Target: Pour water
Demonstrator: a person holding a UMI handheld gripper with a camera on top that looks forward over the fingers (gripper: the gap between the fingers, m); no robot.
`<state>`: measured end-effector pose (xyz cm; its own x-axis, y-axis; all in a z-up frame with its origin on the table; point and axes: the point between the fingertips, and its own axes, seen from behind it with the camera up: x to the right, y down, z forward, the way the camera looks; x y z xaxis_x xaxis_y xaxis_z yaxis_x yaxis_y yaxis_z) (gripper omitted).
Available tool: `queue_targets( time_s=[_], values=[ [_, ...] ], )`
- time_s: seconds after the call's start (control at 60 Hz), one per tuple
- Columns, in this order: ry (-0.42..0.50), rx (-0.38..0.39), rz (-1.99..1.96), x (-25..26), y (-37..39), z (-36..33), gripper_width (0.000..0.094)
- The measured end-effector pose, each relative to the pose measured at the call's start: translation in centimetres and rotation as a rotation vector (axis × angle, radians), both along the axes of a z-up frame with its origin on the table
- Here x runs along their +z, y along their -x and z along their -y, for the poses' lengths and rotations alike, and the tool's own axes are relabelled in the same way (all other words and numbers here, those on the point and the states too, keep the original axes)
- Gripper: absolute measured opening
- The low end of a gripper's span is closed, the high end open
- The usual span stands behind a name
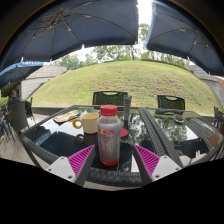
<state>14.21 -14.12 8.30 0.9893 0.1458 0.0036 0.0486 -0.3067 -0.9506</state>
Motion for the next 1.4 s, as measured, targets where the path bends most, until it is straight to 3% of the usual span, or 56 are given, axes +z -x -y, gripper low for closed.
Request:
queue_targets(
  time_s=[0.233,0.25,0.283,0.3,0.383,0.467,0.65,0.783,0.983,1.117,1.267,1.333,1.4],
  values=[
    [-0.068,-0.082,-0.082,-0.5,1.6,-7.7,0.078],
    [-0.069,-0.087,-0.084,-0.6,1.6,-7.9,0.074],
    [-0.071,-0.095,-0.08,-0.7,2.0,-8.6,0.0535],
    [-0.072,-0.1,-0.075,-0.8,2.0,-8.7,0.0491],
    [-0.121,-0.166,-0.045,-0.3,1.1,-8.6,0.0448],
    [-0.165,-0.177,-0.025,0.1,1.3,-8.8,0.0341],
    [-0.174,-0.163,0.08,1.5,1.2,-10.0,0.0323],
    [-0.217,-0.174,0.521,6.6,-0.6,-15.2,0.0321],
    [-0.229,-0.098,1.488,11.7,-0.1,-24.0,0.0322],
    [-0.23,0.042,2.029,10.6,3.3,-27.5,0.0322],
    [-0.185,0.185,2.339,8.1,4.5,-28.3,0.0322],
    [-0.188,0.2,2.389,7.3,5.0,-28.4,0.0323],
    [-0.187,0.167,2.362,8.0,4.8,-28.5,0.0329]
  ],
)
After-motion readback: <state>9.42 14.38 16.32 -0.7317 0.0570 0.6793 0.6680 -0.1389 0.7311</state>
